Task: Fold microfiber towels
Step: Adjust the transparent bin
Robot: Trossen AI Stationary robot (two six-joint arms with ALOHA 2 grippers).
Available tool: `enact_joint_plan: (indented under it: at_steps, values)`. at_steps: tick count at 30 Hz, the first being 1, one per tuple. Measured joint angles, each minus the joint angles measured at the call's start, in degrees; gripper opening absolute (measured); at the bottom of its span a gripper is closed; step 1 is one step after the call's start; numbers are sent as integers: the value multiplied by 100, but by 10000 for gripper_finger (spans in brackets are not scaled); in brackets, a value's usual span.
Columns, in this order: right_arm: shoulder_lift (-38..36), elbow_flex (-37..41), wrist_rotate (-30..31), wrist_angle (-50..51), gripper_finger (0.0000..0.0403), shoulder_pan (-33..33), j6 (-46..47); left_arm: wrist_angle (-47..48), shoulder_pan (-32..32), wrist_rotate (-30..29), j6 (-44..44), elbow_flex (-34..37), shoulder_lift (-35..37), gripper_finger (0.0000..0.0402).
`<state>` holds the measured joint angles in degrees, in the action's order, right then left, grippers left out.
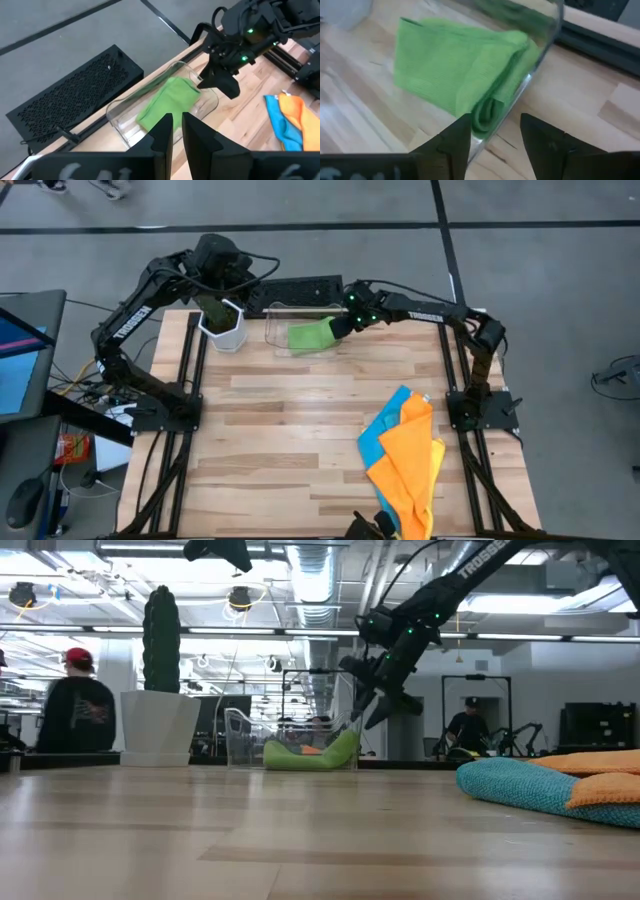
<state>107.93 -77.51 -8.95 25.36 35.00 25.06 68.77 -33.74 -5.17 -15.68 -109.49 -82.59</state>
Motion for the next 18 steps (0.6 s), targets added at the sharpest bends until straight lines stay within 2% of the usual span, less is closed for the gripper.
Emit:
enact_joint_plan:
  at_steps: [3,7,8,13,18]
  values:
    - [6,-29,25,-16,151,13,195,62,0,0,42,0,0,32]
    - [6,-175,115,114,40,13,191,101,0,-1,150,0,0,32]
    - [6,-237,143,165,23,17,97,101,0,-2,151,0,0,32]
    - [30,-460,62,674,18,47,-108,95,0,-9,164,0,0,32]
    - [-239,-962,858,1443,16,83,-434,86,0,-13,258,0,0,32]
